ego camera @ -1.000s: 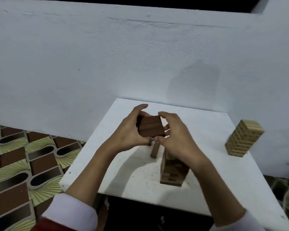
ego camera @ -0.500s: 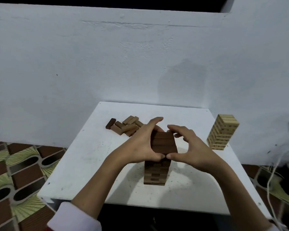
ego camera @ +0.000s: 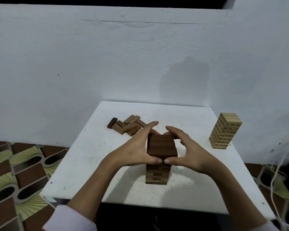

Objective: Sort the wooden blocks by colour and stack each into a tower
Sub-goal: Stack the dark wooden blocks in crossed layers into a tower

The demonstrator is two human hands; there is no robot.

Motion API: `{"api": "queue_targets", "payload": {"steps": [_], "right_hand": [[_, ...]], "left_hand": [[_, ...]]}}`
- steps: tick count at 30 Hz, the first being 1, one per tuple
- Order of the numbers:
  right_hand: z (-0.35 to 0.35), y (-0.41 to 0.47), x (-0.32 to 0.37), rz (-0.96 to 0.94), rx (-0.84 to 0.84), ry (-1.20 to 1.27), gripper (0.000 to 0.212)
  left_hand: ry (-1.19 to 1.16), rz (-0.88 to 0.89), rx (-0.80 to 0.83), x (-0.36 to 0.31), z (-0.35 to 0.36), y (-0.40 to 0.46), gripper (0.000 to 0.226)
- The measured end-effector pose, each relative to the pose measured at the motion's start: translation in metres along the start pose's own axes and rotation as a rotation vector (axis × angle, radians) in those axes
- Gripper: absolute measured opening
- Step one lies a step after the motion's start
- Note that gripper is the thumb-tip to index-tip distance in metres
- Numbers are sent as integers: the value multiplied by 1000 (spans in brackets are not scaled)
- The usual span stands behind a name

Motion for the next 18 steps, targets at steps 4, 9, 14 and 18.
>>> {"api": "queue_targets", "payload": {"steps": [4, 9, 14, 18], "right_hand": [[2, 4, -3, 7, 4, 14, 85], [3, 8, -5, 18, 12, 14, 85], [3, 8, -5, 19, 13, 3, 85], [2, 7, -5, 21, 10, 7, 86]], "left_hand": [[2, 1, -3, 0, -1, 1, 102], [-34, -9, -12, 2, -1, 2, 99], [-90, -23, -33, 5, -2, 0, 99], [-93, -20, -35, 4, -2, -1, 102]]}}
Point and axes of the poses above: each hand's wrist, its own y-axis towards the middle knuckle, its own z-axis out of the palm, x = y × z, the point moved 10 cm from there along y, towards the middle knuckle, and after that the axes turned 12 degrees about z, right-handed, at the moved point
